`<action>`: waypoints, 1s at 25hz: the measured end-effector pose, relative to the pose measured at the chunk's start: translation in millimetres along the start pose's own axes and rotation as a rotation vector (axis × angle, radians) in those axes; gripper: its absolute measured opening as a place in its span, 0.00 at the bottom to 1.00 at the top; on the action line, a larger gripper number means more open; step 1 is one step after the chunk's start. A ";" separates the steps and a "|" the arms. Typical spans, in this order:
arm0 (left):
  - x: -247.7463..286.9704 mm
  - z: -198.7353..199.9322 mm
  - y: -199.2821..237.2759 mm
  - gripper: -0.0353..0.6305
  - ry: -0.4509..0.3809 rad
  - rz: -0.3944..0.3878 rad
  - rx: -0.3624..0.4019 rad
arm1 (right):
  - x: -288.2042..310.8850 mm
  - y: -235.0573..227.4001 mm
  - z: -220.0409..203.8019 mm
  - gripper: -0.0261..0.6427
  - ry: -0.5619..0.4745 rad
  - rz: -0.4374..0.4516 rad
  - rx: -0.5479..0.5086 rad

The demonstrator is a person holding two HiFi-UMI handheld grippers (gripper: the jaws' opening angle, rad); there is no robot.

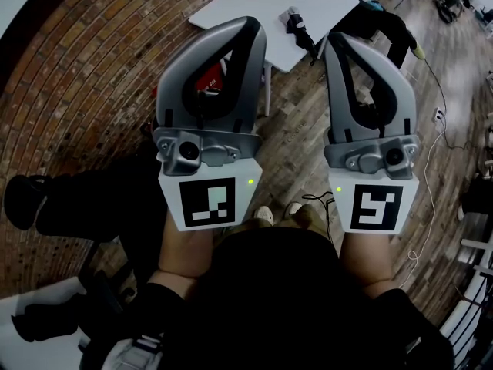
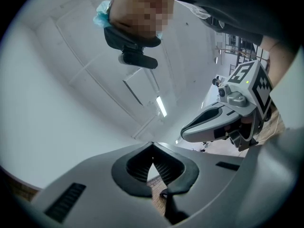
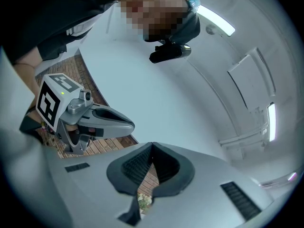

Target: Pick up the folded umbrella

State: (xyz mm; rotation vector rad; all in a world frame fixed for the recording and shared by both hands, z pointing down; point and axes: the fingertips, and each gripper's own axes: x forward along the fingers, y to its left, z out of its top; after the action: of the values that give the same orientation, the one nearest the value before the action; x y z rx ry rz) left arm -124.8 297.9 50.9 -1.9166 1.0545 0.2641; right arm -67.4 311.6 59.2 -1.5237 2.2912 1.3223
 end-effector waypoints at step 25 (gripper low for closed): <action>8.4 -20.9 3.8 0.07 -0.019 -0.010 0.011 | 7.8 -3.0 -21.1 0.08 0.014 -0.032 -0.009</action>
State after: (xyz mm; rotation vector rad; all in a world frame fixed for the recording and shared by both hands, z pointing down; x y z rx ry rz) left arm -127.2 275.7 55.8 -1.9057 1.0309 0.2701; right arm -61.2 291.1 66.6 -1.5698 2.2626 1.3200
